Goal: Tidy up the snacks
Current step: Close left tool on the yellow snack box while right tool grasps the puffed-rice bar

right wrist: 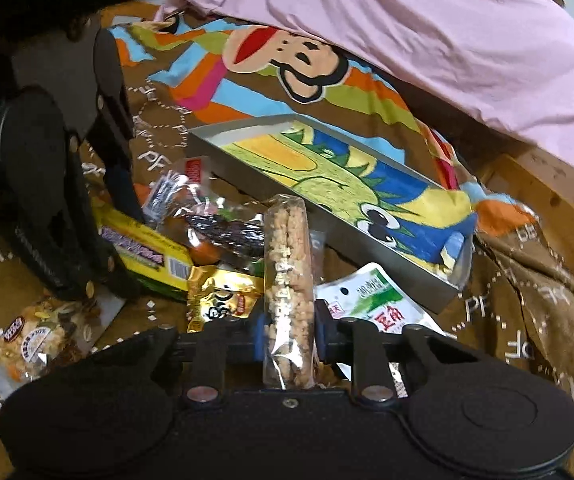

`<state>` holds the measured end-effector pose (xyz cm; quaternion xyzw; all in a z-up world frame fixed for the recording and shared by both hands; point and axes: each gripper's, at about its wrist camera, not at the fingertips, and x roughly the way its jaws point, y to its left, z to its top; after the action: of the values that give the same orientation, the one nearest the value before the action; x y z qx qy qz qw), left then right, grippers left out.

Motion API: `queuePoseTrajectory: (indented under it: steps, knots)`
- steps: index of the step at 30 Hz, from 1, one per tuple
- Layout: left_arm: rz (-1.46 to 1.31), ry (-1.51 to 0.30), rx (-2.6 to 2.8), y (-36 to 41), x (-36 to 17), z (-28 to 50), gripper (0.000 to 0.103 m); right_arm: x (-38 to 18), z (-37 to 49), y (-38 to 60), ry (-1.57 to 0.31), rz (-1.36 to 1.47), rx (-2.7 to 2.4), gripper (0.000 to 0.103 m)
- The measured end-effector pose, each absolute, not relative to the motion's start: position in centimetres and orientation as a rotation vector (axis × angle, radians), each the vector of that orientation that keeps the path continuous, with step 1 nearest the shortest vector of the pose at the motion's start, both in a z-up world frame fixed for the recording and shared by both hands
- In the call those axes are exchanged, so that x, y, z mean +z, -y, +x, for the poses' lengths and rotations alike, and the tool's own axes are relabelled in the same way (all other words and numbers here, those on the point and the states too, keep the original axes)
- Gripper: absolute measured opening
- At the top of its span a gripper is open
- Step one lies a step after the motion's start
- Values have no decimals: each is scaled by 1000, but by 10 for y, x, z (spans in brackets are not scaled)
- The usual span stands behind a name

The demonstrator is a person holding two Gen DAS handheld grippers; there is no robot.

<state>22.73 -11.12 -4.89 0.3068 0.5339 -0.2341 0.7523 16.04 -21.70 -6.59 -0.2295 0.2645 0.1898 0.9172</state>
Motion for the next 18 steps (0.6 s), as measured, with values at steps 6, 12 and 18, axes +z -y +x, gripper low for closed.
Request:
queuePoseTrajectory:
  steps: [6,12,18]
  knots:
    - [648,-1267,-481,121,-64,251,52,-70,165,228,-583,-369,375,25]
    - [580,-1360,-473,116,-60,265,51,-69,164,236,-556,-294,399,23]
    - [633,-1336,-510,117,-49,256,51,-62,169,248,-576,-190,382,21]
